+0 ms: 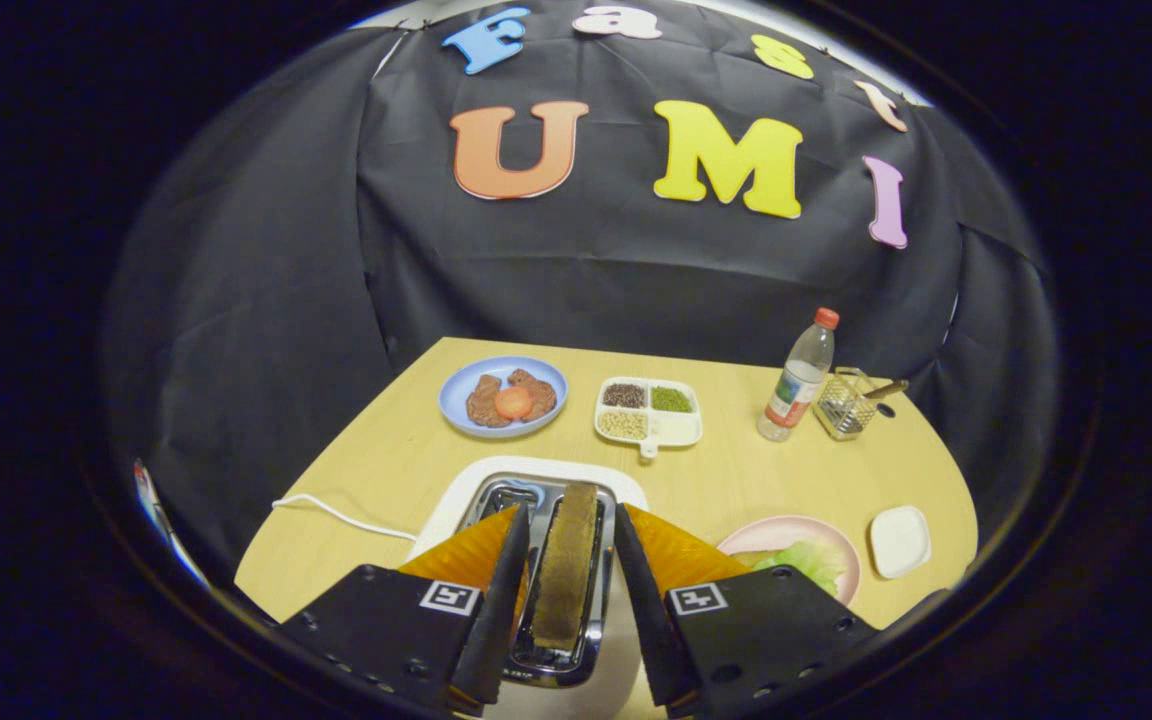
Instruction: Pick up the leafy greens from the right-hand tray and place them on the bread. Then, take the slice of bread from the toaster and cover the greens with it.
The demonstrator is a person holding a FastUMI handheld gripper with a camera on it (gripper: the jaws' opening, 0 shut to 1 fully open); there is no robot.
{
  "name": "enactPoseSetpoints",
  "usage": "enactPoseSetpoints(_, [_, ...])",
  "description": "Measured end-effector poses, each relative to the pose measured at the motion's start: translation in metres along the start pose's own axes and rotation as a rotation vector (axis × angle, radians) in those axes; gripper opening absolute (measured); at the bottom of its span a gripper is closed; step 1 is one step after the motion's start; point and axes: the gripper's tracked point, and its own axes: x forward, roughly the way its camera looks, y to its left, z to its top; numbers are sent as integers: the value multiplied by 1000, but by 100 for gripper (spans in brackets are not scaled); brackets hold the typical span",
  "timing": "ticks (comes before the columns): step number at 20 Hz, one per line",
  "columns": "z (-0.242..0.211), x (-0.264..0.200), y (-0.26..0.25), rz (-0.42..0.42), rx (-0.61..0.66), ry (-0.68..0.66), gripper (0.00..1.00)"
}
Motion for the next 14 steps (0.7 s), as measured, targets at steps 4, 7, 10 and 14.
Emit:
enactPoseSetpoints(4, [2,-2,4,29,9,-6,14])
enactPoseSetpoints(7, [8,-12,8,46,-1,-28,14])
enactPoseSetpoints(10, [27,-36,12,70,5,-100,14])
enactPoseSetpoints(14, [55,-70,14,86,8,-178,14])
